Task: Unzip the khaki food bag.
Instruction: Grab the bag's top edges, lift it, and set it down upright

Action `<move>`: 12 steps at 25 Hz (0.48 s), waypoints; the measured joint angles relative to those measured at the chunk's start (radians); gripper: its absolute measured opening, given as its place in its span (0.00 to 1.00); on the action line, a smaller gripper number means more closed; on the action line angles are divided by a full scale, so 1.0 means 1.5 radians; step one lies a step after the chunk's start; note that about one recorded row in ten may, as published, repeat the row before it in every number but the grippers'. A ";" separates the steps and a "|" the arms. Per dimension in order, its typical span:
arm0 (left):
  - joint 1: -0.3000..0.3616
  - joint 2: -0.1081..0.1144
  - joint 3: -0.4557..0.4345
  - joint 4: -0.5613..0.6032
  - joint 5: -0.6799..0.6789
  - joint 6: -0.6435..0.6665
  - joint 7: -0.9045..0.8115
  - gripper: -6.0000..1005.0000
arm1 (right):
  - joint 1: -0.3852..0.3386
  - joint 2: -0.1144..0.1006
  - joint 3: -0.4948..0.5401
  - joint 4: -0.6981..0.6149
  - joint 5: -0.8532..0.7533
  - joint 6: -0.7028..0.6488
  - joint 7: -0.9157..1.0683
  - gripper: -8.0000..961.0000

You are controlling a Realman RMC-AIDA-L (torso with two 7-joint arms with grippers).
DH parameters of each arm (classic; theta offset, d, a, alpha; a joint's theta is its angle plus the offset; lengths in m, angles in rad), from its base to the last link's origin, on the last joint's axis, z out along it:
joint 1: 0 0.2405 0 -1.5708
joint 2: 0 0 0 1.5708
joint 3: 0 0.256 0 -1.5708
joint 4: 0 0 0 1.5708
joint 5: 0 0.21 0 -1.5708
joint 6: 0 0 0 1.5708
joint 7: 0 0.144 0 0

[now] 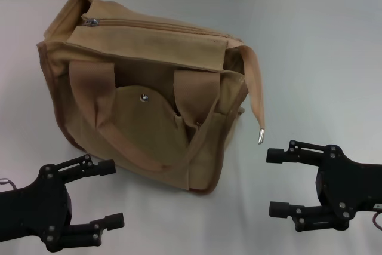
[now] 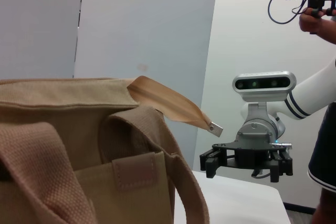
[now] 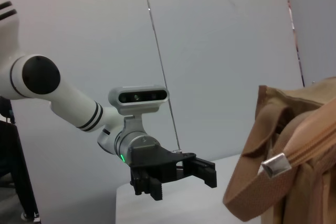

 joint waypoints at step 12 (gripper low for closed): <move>0.002 0.000 -0.019 0.003 -0.002 0.003 0.007 0.82 | 0.006 0.000 0.003 0.006 0.003 0.002 0.001 0.86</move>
